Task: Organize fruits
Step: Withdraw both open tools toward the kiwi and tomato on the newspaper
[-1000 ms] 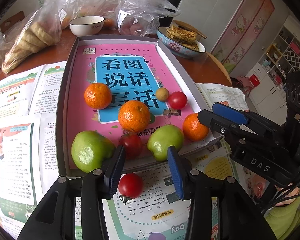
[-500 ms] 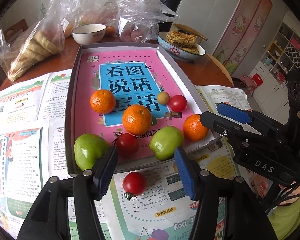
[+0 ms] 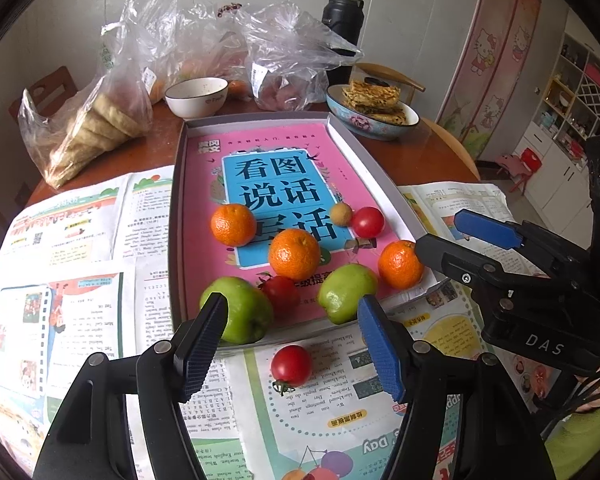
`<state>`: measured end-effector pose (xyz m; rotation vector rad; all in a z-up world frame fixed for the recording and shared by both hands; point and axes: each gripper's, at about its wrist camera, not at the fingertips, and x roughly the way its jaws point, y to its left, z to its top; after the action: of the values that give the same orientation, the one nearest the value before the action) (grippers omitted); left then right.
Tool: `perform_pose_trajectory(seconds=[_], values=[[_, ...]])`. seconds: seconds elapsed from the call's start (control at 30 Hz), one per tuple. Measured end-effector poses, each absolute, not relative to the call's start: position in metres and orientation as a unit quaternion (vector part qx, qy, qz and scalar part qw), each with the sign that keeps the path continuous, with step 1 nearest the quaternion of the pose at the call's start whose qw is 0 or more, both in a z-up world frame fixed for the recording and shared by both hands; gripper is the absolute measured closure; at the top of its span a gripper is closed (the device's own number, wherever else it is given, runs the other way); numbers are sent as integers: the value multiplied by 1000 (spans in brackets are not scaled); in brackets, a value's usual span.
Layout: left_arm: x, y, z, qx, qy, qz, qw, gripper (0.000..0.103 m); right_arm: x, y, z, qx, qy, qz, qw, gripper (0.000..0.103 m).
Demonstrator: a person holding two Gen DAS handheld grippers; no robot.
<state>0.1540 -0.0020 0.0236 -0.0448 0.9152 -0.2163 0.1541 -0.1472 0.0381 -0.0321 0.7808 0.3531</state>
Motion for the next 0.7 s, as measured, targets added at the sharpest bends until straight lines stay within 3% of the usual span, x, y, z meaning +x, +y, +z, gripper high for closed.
perform_pose_trajectory(seconds=[0.7], values=[[134,17,36,-30,426,-94,899,34,126,-139,49,-22,364,186,912,35]])
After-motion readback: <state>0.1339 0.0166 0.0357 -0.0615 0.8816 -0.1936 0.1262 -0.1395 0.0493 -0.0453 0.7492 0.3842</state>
